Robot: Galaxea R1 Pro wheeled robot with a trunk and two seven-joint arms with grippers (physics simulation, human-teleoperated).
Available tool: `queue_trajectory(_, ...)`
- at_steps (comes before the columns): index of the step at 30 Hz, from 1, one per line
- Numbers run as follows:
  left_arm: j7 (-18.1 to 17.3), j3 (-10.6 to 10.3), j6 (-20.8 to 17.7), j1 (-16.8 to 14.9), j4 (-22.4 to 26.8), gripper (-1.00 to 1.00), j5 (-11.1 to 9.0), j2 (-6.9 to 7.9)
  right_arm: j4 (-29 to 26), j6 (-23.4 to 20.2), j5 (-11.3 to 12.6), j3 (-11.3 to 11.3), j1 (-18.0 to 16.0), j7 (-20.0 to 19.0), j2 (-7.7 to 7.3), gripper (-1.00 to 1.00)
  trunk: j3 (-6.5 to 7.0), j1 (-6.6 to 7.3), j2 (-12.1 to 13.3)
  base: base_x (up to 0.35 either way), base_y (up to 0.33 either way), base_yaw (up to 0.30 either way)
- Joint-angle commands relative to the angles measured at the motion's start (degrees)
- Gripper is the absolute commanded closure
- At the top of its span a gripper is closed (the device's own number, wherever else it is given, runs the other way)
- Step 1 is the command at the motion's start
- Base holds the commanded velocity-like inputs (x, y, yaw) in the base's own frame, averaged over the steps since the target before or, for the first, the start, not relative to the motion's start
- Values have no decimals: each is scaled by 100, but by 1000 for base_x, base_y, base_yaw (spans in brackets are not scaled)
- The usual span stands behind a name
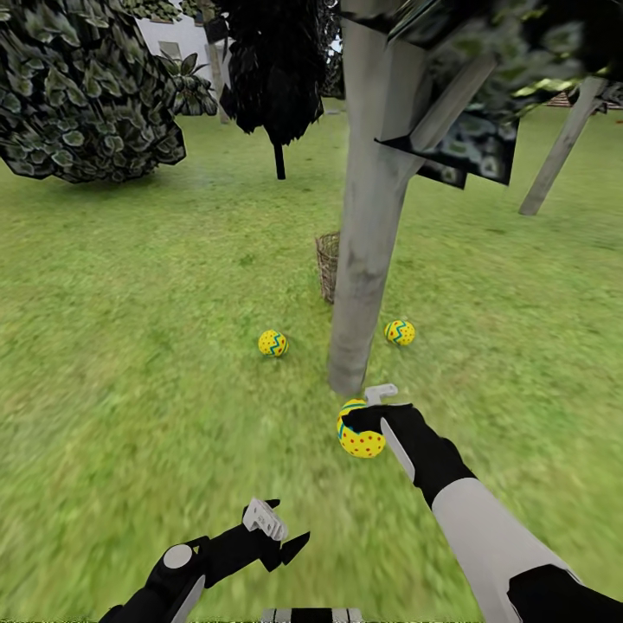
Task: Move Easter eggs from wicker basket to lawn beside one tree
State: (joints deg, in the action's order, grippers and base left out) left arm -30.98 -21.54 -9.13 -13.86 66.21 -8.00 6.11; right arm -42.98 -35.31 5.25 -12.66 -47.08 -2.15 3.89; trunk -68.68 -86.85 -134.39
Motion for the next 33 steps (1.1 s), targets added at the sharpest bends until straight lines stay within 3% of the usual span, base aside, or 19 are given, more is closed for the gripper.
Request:
queue_trajectory(1, -4, -8, -54, -3, 6, -100, -62, 5, -2, 32, 55, -9, -3, 28, -2, 100, -31, -21, -44, 0, 0, 0)
queue_trajectory(8, -38, 0, -52, -3, 16, -100, -91, 46, 196, 156, 21, -25, -8, 46, -2, 100, -203, -175, -324, 0, 0, 0)
queue_trajectory(9, -53, 77, -47, -3, 18, -100, -105, 53, 194, 156, 17, -26, -8, 43, -2, 100, -226, -197, -364, 0, 0, 0)
queue_trajectory(11, -120, 494, -56, -3, 15, -100, -130, 50, 189, 156, 17, -26, -7, 43, -2, 100, -271, -241, -445, 0, 0, 0)
queue_trajectory(12, -371, 721, -80, -3, 15, -100, -139, 45, 185, 156, 10, -26, -5, 40, -2, 100, -293, -263, -485, 0, 0, 0)
queue_trajectory(14, -468, 873, -94, -3, 14, -100, -140, 39, 185, 154, 4, -26, -4, 40, -2, 100, -337, -307, -565, 0, 0, 0)
queue_trajectory(22, -488, 916, -97, -3, 14, -100, -141, 12, 185, 152, -14, -26, -5, 40, -2, 100, -511, -482, -885, 0, 0, 0)
queue_trajectory(33, -488, 915, -97, -3, 14, -100, -141, 13, 185, 147, -32, -35, -4, 40, -2, 100, -795, -510, -899, 0, 0, 0)
